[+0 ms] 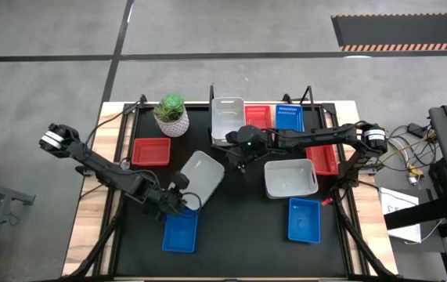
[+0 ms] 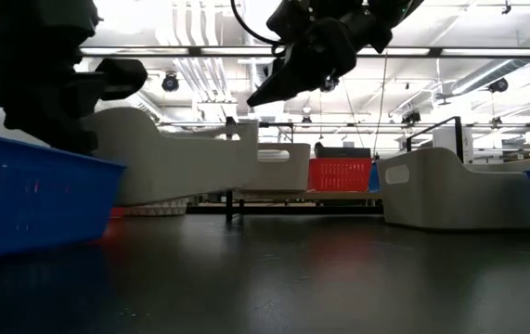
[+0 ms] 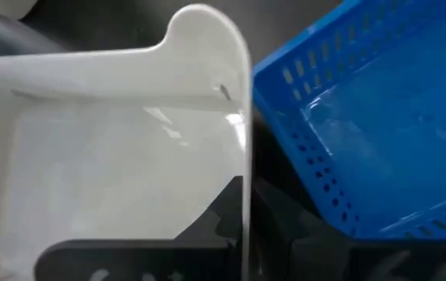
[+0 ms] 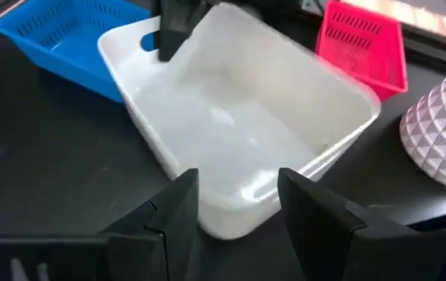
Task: Stack baskets on shelf by color
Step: Stack the left white bin on the white bin on the shelf
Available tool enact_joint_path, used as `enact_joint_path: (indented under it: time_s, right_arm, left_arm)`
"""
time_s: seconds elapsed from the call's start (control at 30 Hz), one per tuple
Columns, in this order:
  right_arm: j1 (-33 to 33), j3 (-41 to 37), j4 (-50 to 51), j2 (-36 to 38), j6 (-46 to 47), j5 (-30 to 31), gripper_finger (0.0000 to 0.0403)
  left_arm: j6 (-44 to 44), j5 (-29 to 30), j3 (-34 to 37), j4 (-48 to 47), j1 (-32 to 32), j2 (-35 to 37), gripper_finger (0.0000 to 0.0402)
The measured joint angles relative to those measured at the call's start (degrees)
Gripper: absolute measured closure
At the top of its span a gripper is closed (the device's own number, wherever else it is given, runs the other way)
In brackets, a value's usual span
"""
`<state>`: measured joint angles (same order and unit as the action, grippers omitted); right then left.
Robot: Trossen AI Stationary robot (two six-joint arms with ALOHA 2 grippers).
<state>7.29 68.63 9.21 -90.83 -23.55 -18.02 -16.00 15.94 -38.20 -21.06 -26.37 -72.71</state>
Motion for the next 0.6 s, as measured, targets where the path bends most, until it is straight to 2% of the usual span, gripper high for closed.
enact_joint_path:
  time_s: [0.4,0.6]
  right_arm:
    - [0.02,0.01,2.93,0.17,0.85,0.00,0.0234]
    - [0.95,0.01,4.47,0.17,-0.52,0.02,0.0234]
  left_arm:
    - [0.55,1.58,0.32,-0.40,0.92,0.00,0.0399]
    - [0.61,1.60,0.42,-0.42,0.92,0.00,0.0353]
